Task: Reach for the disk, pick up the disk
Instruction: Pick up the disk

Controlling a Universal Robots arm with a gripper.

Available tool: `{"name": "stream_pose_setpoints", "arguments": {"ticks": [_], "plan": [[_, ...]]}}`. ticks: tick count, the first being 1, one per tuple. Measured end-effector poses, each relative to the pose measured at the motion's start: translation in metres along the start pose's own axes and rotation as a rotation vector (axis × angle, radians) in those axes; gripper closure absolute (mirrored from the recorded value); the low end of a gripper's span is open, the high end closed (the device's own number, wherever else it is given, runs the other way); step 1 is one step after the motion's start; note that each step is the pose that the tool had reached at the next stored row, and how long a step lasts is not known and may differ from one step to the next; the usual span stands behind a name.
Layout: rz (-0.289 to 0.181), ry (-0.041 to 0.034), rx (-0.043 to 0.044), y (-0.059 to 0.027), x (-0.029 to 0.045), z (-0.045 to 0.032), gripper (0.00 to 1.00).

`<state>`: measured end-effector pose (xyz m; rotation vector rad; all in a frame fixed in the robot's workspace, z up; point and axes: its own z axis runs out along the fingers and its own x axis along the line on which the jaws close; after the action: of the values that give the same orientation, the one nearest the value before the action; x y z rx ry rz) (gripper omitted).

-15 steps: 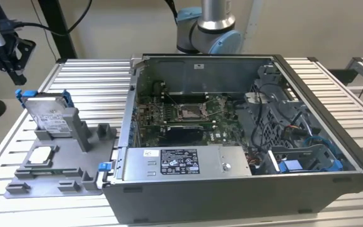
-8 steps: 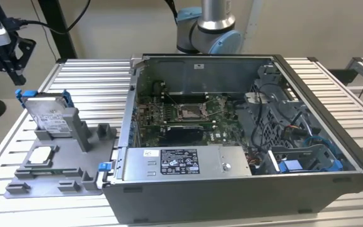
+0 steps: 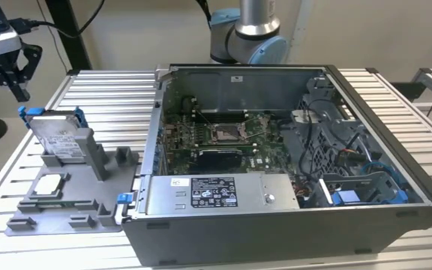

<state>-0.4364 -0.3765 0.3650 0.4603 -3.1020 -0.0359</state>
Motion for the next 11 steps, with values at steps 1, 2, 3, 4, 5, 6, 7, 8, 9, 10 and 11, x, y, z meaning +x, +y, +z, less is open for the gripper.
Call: {"name": "stream_pose_setpoints", "arguments": {"ticks": [1,2,3,4,5,6,7,8,9,10,11], "plan": [[-0.015,0.0007,0.0008,0.0000,0.0000,0.0000,1.00],[-0.029,0.0012,0.0015,0.0000,0.0000,-0.0001,1.00],[-0.042,0.0016,0.0019,0.0000,0.0000,-0.0001,1.00],[-0.055,0.0020,0.0024,0.0000,0.0000,-0.0001,1.00],[-0.067,0.0024,0.0029,0.0000,0.0000,-0.0001,1.00],[-0.080,0.0029,0.0034,0.0000,0.0000,-0.0002,1.00],[-0.093,0.0033,0.0038,0.0000,0.0000,-0.0002,1.00],[-0.107,0.0038,0.0042,0.0000,0.0000,-0.0002,1.00],[-0.122,0.0041,0.0045,0.0000,0.0000,-0.0002,1.00],[-0.138,0.0046,0.0048,0.0000,0.0000,-0.0002,1.00],[-0.155,0.0051,0.0051,0.0000,0.0000,-0.0002,1.00]]}}
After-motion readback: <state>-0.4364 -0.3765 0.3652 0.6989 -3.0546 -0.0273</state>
